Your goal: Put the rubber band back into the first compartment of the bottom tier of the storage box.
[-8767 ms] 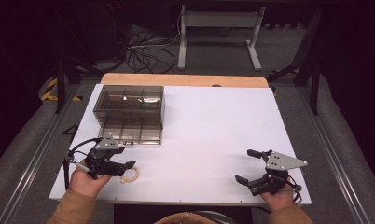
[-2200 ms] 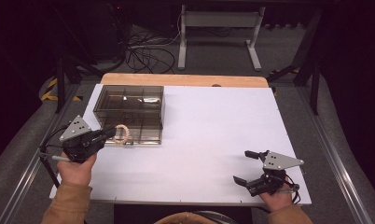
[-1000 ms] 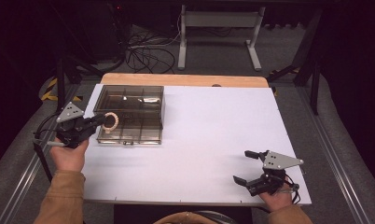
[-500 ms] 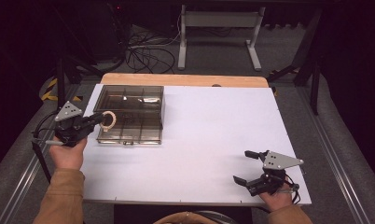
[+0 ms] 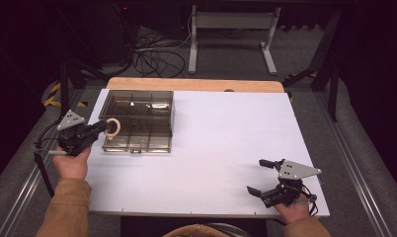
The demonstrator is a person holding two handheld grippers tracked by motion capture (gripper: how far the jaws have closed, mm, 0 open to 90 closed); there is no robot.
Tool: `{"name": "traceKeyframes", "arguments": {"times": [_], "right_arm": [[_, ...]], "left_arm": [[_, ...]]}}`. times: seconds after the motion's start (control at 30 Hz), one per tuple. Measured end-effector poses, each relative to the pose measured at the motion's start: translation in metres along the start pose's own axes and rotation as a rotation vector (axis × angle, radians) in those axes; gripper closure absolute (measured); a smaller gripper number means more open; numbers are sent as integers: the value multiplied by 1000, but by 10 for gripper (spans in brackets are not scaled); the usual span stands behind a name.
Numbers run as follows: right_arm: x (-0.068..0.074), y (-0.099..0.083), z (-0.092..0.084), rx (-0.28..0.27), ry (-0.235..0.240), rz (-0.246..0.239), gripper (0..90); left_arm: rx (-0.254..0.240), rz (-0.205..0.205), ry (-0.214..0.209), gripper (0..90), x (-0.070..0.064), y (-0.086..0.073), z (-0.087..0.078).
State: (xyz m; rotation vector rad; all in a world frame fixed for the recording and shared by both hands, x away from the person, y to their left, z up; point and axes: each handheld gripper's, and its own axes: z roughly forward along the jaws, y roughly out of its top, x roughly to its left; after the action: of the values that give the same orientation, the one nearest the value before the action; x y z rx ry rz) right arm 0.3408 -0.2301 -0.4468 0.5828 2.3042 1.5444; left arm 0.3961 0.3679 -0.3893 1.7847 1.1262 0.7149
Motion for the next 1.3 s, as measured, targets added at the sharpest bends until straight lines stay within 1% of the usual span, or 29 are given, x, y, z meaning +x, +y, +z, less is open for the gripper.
{"name": "traceKeyframes", "arguments": {"times": [0.13,0.4,0.5,0.63,0.73,0.83,1.0,1.07,1.3], "right_arm": [[0,0,0,0,0,-1,18],[0,0,0,1,0,-1,18],[0,0,0,2,1,-2,18],[0,0,0,1,1,-1,17],[0,0,0,2,1,-2,17],[0,0,0,1,1,-2,18],[0,0,0,3,2,-1,18],[0,0,0,2,2,-2,17],[0,0,0,3,2,-2,17]], "left_arm": [[6,-11,-3,834,2,-4,4],[22,-10,-4,834,4,-10,12],[26,-16,-7,834,5,-13,16],[39,2,4,834,5,-16,20],[51,27,12,834,3,-19,25],[64,26,11,834,4,-22,29],[62,11,13,834,7,-29,33],[82,12,16,834,8,-30,35],[94,54,44,834,4,-32,38]]}}
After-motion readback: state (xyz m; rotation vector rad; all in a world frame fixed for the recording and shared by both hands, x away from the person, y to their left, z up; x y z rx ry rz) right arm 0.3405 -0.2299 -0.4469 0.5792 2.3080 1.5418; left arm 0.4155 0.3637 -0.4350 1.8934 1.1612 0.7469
